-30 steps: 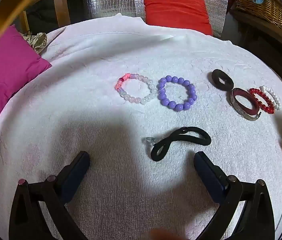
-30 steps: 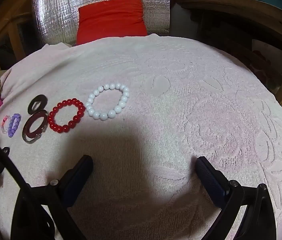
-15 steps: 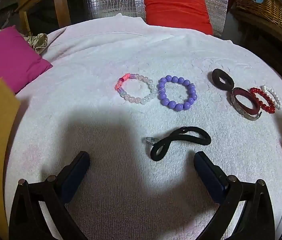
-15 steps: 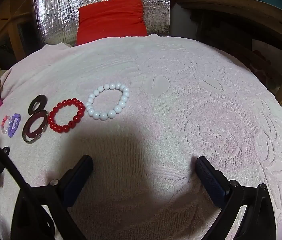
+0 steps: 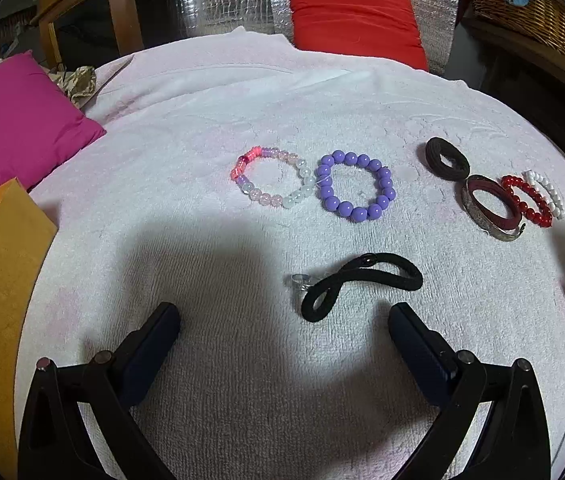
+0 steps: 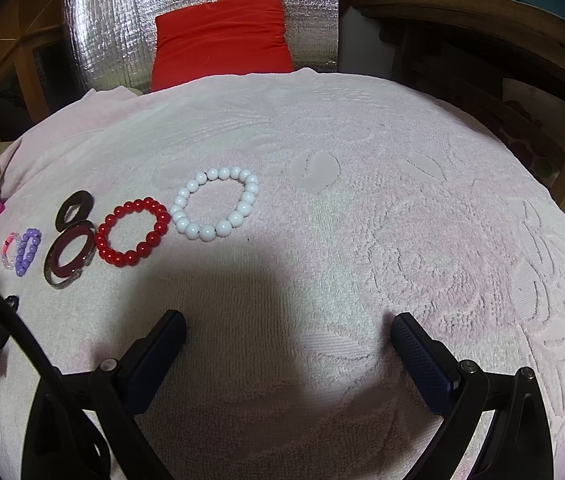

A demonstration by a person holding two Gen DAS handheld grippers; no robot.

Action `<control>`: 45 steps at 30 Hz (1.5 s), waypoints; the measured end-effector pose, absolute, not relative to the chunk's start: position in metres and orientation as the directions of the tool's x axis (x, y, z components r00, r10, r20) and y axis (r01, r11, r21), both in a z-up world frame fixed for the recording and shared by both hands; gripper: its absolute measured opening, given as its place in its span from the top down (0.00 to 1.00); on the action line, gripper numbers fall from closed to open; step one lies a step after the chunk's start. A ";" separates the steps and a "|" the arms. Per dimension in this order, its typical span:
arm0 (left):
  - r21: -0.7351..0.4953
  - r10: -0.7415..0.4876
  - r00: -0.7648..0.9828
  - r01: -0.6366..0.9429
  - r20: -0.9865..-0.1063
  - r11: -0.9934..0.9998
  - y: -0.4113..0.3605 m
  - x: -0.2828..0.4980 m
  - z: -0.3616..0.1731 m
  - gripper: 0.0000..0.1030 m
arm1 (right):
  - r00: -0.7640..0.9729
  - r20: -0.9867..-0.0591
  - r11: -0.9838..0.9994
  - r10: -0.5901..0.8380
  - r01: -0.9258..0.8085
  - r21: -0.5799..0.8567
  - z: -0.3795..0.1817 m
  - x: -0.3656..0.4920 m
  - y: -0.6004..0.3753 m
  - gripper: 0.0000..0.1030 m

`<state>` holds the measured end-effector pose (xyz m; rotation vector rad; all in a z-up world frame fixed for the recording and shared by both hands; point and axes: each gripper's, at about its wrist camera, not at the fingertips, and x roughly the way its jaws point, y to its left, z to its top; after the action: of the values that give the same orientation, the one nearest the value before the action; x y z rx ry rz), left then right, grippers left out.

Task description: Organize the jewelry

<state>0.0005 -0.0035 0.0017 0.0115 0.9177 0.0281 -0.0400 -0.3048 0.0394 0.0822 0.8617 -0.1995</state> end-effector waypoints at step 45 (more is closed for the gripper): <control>0.093 0.190 0.782 -0.168 -0.593 0.981 0.014 -0.124 0.110 0.00 | 0.737 -0.674 0.996 -0.053 0.084 0.014 0.137 -0.153 -0.200 0.00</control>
<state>-0.1241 0.0142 0.1096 0.0359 0.6444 0.1933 -0.1534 -0.1996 0.1371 0.0447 0.7382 -0.0754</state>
